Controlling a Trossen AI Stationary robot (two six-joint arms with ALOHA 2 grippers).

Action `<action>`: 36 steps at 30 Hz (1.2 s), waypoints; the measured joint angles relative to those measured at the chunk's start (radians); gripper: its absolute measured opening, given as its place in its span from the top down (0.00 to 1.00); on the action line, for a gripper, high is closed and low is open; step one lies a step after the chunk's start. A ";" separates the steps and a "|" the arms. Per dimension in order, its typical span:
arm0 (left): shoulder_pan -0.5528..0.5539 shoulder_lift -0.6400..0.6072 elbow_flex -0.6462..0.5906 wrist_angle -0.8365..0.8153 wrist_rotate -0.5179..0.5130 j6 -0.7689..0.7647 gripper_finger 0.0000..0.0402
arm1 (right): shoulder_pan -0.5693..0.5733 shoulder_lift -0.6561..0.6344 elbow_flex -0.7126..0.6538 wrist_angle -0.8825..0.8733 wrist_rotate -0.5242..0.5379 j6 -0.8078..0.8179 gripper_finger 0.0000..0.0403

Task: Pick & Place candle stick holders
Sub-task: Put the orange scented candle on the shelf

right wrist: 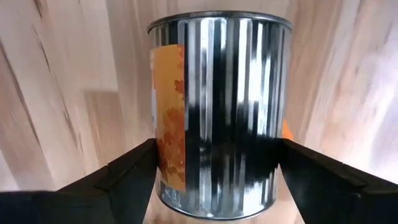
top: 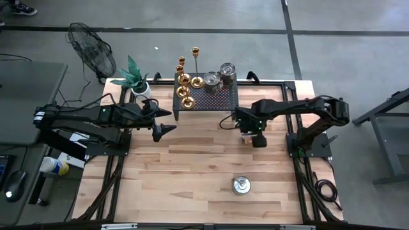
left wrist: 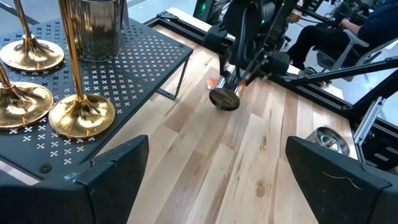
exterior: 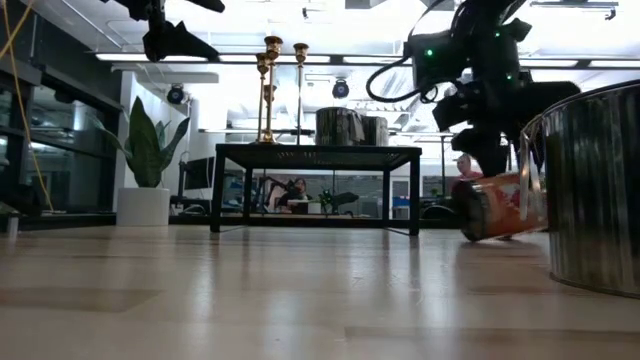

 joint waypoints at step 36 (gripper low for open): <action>0.000 0.000 0.000 0.004 0.001 -0.012 0.07 | -0.092 -0.209 0.082 -0.167 0.152 0.493 0.38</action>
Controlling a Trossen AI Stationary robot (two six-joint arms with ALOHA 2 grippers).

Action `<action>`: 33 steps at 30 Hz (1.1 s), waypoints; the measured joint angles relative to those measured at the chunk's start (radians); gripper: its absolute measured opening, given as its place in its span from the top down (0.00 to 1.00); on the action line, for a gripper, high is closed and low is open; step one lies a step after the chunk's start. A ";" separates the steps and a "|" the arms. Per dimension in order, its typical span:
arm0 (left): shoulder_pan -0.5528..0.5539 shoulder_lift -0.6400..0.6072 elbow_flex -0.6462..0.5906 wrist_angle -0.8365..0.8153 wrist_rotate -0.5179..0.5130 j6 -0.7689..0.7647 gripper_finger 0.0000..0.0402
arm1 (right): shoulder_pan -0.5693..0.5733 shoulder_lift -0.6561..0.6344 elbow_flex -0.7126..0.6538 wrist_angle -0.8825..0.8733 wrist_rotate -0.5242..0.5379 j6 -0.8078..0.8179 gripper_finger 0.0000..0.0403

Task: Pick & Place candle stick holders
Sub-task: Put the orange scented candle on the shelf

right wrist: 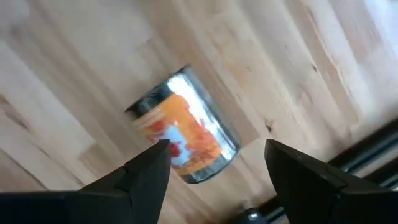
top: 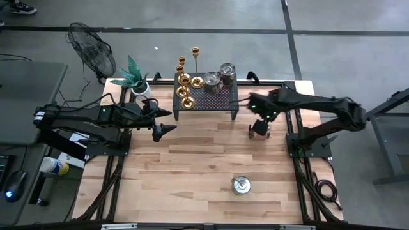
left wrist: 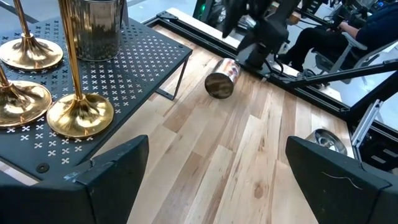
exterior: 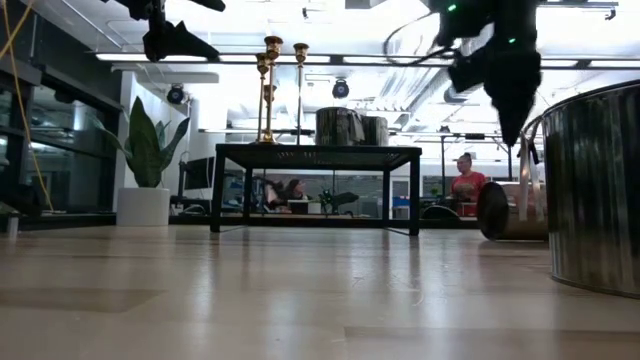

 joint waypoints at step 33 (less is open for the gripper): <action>0.000 0.000 0.000 0.000 0.002 -0.044 0.07 | -0.200 -0.471 -0.576 0.320 -0.380 0.322 0.38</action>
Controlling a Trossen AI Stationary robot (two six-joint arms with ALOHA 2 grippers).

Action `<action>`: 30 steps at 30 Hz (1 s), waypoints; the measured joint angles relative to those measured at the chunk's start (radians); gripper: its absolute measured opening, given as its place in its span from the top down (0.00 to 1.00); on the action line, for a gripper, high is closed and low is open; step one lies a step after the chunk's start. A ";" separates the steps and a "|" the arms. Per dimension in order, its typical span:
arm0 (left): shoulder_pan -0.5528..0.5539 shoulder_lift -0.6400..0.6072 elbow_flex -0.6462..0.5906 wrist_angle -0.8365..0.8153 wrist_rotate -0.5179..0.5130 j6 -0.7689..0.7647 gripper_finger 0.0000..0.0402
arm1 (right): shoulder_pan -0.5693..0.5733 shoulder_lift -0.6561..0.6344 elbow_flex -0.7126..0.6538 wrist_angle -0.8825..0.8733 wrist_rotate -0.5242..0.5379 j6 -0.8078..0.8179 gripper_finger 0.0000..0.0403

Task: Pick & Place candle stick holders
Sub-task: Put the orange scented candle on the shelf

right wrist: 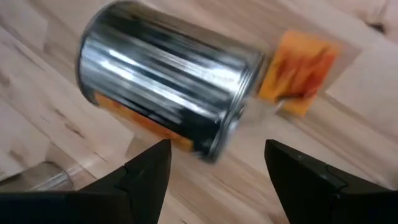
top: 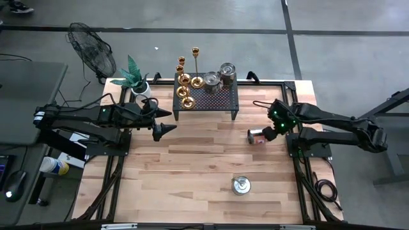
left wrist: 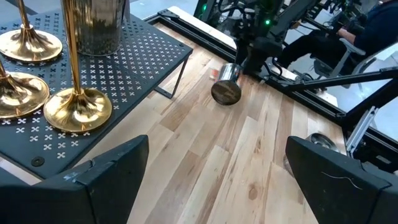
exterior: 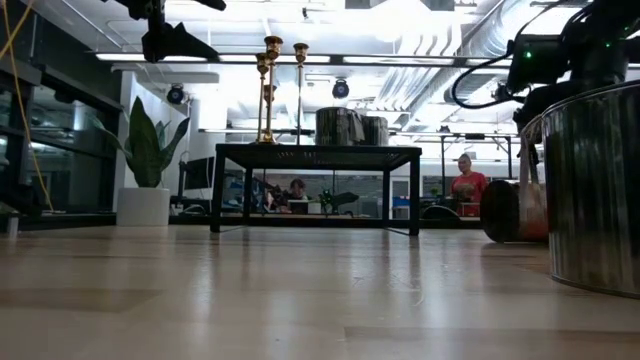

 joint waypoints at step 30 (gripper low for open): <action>0.000 0.000 0.000 0.000 -0.002 -0.026 0.07 | 0.001 0.003 0.002 0.139 0.017 -0.038 0.77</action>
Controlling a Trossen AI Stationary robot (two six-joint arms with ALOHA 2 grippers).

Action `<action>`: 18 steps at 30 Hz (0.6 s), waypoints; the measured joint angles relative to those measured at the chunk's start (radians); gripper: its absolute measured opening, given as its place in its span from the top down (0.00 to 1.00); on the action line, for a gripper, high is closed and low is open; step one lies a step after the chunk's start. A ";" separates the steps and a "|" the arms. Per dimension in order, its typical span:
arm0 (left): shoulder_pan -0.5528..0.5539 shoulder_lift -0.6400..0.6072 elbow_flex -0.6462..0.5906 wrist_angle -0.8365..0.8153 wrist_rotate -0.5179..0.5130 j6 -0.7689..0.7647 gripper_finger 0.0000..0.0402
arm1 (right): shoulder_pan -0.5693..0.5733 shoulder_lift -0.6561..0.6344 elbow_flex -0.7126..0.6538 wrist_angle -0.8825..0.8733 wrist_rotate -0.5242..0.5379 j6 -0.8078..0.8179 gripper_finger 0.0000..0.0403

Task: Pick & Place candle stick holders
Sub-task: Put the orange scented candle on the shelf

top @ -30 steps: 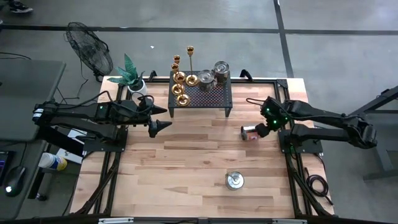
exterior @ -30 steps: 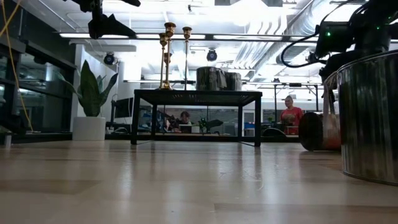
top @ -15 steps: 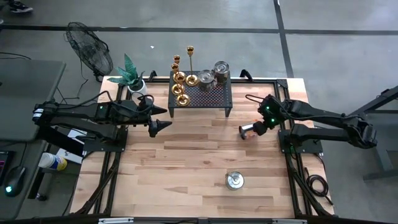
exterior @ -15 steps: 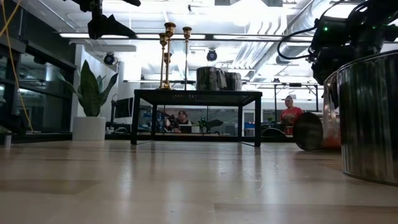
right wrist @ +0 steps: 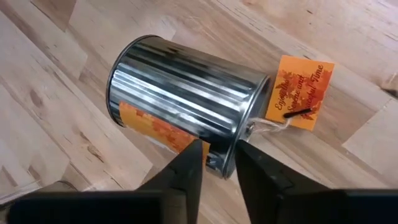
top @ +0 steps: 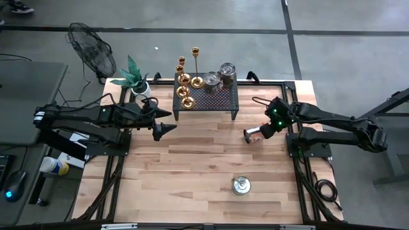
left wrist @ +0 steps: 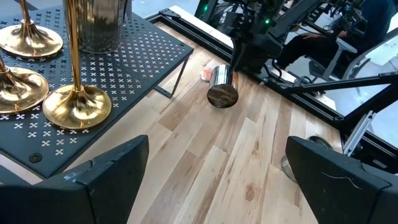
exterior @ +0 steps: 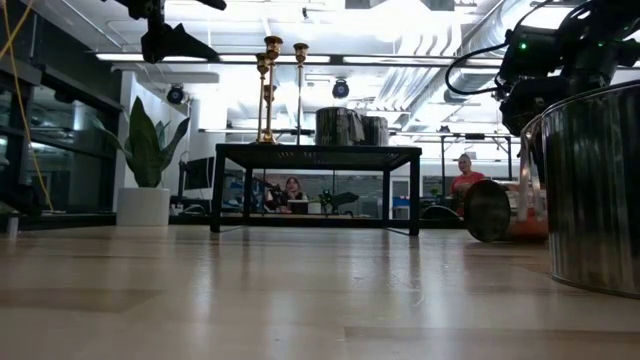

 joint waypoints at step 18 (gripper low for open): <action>0.000 0.000 0.000 0.000 0.000 0.003 0.07 | 0.000 0.000 0.000 0.001 0.010 -0.030 1.00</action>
